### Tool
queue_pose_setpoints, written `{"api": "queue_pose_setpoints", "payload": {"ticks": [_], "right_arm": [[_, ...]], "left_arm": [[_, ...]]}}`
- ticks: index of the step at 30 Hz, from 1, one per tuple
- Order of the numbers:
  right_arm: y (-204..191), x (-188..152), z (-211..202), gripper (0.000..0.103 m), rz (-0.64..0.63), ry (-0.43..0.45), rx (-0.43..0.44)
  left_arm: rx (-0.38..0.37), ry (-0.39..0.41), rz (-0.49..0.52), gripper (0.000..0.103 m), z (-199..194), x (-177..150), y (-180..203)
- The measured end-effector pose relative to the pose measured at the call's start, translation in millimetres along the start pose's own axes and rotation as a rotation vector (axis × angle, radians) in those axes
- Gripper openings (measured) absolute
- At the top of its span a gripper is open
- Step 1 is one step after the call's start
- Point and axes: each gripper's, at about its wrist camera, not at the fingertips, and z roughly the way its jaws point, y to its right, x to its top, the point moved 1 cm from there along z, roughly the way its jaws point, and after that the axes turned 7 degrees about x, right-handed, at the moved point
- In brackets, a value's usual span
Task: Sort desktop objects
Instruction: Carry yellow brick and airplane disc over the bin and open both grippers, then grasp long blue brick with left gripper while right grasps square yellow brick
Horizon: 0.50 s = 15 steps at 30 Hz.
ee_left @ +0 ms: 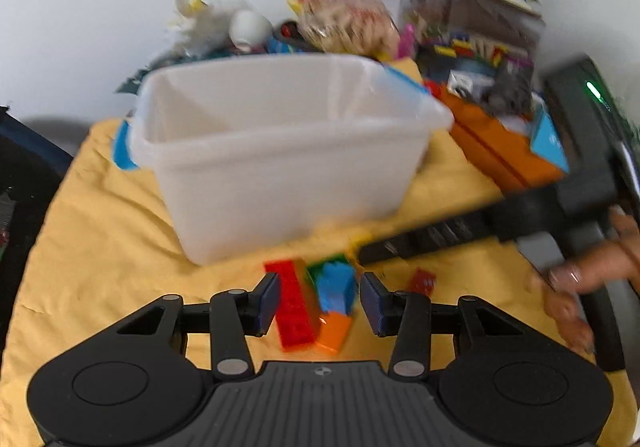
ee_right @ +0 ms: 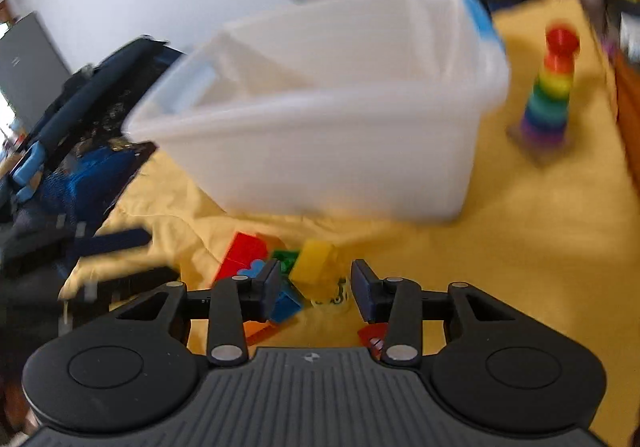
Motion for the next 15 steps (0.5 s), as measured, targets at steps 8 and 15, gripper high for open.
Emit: {"api": "queue_pose_setpoints", "payload": {"ticks": [8, 15], "right_arm": [[3, -2, 13, 0.029, 0.019, -0.033, 0.027], [-2, -26, -25, 0.029, -0.099, -0.009, -0.055]], "left_arm": [[-0.005, -0.041, 0.073, 0.048, 36, 3, 15], [-0.011, -0.081, 0.142, 0.026, 62, 1, 26]]}}
